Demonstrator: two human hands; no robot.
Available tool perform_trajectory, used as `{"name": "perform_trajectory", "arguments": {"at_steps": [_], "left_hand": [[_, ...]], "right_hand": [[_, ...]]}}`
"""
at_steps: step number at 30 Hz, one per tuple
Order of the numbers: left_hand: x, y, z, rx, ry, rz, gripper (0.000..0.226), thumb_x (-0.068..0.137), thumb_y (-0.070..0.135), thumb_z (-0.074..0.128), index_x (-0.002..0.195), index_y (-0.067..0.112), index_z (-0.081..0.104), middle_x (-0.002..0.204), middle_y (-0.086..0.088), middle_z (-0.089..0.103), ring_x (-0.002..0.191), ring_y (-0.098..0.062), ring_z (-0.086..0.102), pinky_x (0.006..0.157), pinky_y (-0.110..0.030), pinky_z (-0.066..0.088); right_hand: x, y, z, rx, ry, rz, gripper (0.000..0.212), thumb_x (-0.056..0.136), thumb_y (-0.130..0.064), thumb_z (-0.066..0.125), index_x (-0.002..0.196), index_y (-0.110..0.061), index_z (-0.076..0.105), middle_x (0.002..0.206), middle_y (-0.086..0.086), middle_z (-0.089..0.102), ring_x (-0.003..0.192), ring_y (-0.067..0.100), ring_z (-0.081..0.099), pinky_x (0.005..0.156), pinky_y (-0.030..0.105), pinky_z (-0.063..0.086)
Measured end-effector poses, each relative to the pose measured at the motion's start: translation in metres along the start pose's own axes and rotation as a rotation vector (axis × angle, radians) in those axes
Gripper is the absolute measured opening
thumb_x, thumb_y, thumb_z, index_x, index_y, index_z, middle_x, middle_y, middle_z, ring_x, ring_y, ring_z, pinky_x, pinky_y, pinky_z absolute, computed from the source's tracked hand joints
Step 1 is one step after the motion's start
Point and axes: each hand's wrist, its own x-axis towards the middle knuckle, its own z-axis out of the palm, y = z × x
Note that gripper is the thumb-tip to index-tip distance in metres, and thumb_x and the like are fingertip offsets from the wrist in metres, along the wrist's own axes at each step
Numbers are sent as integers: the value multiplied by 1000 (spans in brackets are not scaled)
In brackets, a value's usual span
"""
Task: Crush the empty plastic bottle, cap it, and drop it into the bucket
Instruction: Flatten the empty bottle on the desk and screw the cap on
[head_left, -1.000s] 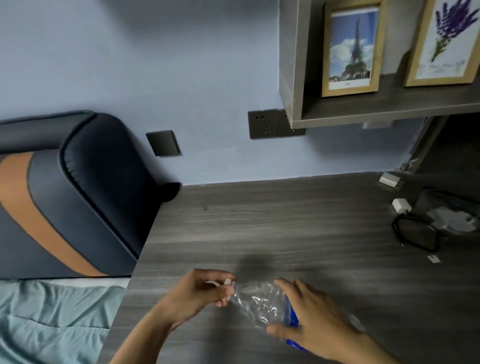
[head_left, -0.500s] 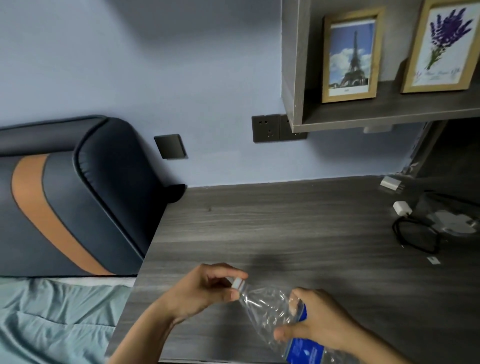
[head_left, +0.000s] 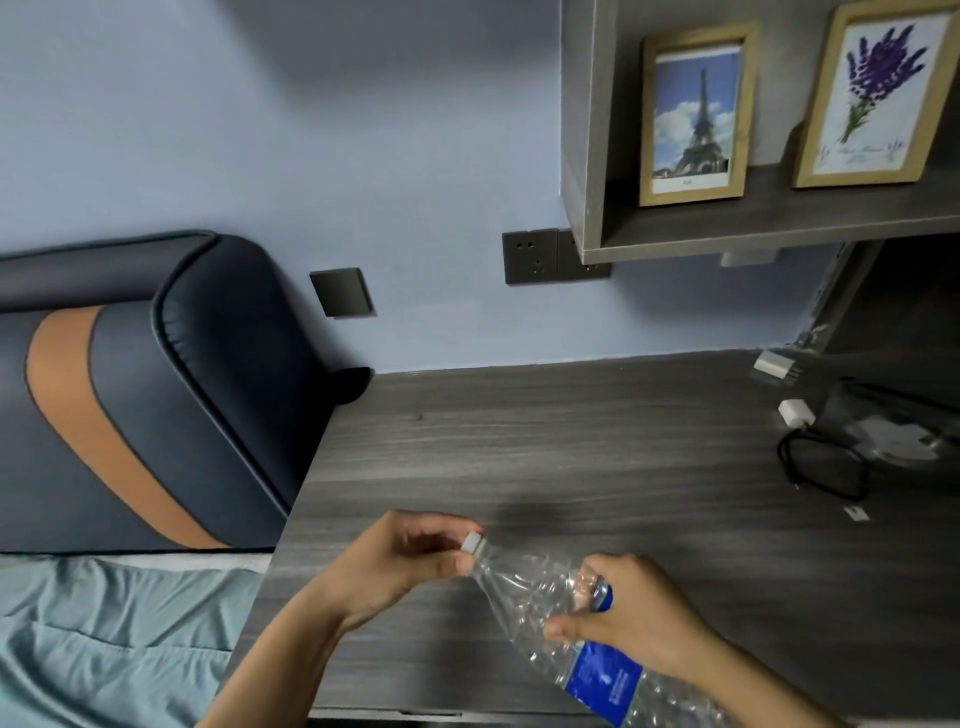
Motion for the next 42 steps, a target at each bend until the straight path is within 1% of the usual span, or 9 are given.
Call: {"name": "perform_trajectory", "arguments": {"at_steps": [2, 7, 13, 17, 20, 22, 27, 34, 42], "left_hand": [[-1, 0, -2, 5, -13, 27, 30, 64, 19, 75, 93, 20, 74, 98, 6, 75, 93, -6, 67, 77, -12, 52], [1, 0, -1, 5, 17, 18, 31, 64, 22, 75, 95, 20, 73, 93, 7, 76, 91, -5, 68, 75, -10, 52], [4, 13, 1, 80, 12, -3, 9, 81, 12, 65, 79, 16, 73, 67, 5, 68, 69, -6, 61, 66, -13, 50], [3, 20, 2, 112, -29, 111, 23, 83, 5, 62, 70, 23, 69, 64, 8, 63, 67, -4, 57, 66, -13, 47], [2, 23, 1, 139, -40, 182, 6, 79, 11, 65, 79, 11, 71, 74, 1, 65, 74, -3, 59, 69, -11, 48], [2, 22, -2, 176, -18, 213, 20, 75, 18, 67, 90, 5, 71, 85, -10, 66, 82, -8, 62, 75, -12, 50], [-2, 26, -3, 248, -59, 254, 28, 73, 20, 71, 101, 20, 70, 92, 7, 67, 82, -1, 61, 74, -11, 48], [-1, 22, 4, 112, 39, 127, 21, 77, 8, 68, 98, 10, 71, 89, -7, 72, 82, -10, 66, 76, -15, 54], [-2, 25, 12, 139, 70, 107, 21, 75, 23, 68, 91, 10, 72, 63, 3, 66, 61, -7, 59, 61, -14, 51]], "right_hand": [[0, 1, -1, 30, -17, -8, 49, 42, -67, 76, 55, -25, 53, 47, -23, 58, 41, -1, 44, 47, 16, 32], [-1, 0, -1, -25, 49, -13, 50, 44, -71, 72, 54, -27, 50, 49, -6, 53, 47, 1, 42, 52, 20, 35], [2, -11, -2, -249, 117, -41, 51, 52, -77, 63, 51, -33, 36, 44, -9, 43, 41, -2, 38, 42, 15, 27], [5, -7, -7, -16, 59, -39, 53, 43, -75, 66, 55, -26, 50, 44, -12, 55, 42, 0, 41, 46, 15, 33], [11, -6, -14, 120, -40, -74, 60, 42, -70, 68, 66, -16, 62, 64, 1, 65, 61, 8, 52, 63, 26, 42], [12, -6, -18, 193, -104, -79, 49, 43, -66, 72, 62, -22, 63, 63, -4, 65, 60, 4, 55, 60, 20, 44], [7, -4, -21, 326, -248, -78, 33, 46, -56, 78, 58, -27, 66, 58, -15, 67, 56, -7, 56, 54, 7, 44], [2, -6, -15, 33, 138, -68, 43, 46, -70, 70, 55, -30, 55, 59, -4, 63, 53, 8, 50, 55, 25, 40], [0, -1, -13, 64, 119, -85, 67, 35, -82, 59, 63, -21, 60, 58, -2, 60, 52, 7, 45, 55, 29, 40]]}}
